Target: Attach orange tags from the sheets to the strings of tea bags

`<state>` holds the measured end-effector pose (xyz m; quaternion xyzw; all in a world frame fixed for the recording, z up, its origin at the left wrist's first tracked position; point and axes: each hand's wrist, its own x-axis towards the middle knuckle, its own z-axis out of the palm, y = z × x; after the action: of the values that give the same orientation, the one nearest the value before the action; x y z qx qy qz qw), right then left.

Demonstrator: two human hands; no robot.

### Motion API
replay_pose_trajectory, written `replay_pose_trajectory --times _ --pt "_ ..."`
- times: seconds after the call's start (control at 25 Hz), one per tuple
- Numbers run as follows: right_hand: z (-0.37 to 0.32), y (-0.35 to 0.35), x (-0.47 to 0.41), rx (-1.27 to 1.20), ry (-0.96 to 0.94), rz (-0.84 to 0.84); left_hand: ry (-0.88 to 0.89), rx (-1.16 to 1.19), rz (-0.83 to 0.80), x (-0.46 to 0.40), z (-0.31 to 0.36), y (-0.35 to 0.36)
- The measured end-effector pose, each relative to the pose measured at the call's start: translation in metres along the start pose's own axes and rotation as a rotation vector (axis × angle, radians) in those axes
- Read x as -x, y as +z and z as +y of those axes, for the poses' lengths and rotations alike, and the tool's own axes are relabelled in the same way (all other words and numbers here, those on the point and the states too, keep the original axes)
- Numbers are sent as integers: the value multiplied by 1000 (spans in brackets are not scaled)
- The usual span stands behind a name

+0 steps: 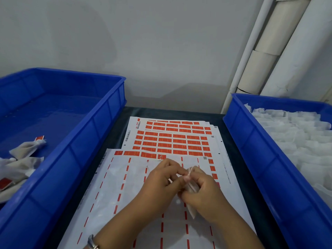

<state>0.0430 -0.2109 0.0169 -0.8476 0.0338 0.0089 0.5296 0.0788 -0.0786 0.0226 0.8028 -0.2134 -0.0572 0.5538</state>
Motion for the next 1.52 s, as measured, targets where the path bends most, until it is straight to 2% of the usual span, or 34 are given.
replay_pose_trajectory --times 0.2,0.32,0.4,0.56,0.68,0.76,0.84,0.88,0.96,1.04,1.12,1.2,1.28,1.4,1.52 --pt "-3 13 2 -31 -149 347 -249 322 109 0 4 11" --pt "-1 16 2 185 -369 510 -359 474 171 -1 5 14" --pt "1 16 2 302 -488 555 -403 530 200 -2 6 13" --pt "6 16 1 487 -594 586 -471 576 227 -3 7 10" --pt "4 18 0 470 -482 498 -479 574 273 -5 6 6" --pt "-2 19 0 337 -246 398 -472 613 318 -8 4 1" --pt "-4 16 -2 141 38 226 -498 820 322 -10 4 -7" --pt "-4 14 -3 -11 167 141 -507 927 290 -11 3 -10" --pt "-6 7 -5 -490 369 -38 -514 1009 202 -11 3 -14" --pt "-8 1 -3 -973 486 -237 -474 963 91 -7 1 -15" --pt "-7 -3 -2 -1228 531 -378 -357 828 -3 -6 -2 -15" --pt "-5 -5 -2 -1312 514 -420 -197 588 -108 -1 -2 -16" --pt "-5 -5 -2 -1319 518 -391 -103 386 -168 0 -3 -15" --pt "-3 -6 -3 -1314 536 -364 -58 231 -107 -3 -4 -13" --pt "0 -5 -4 -1283 529 -369 -44 171 -8 -6 -7 -14"
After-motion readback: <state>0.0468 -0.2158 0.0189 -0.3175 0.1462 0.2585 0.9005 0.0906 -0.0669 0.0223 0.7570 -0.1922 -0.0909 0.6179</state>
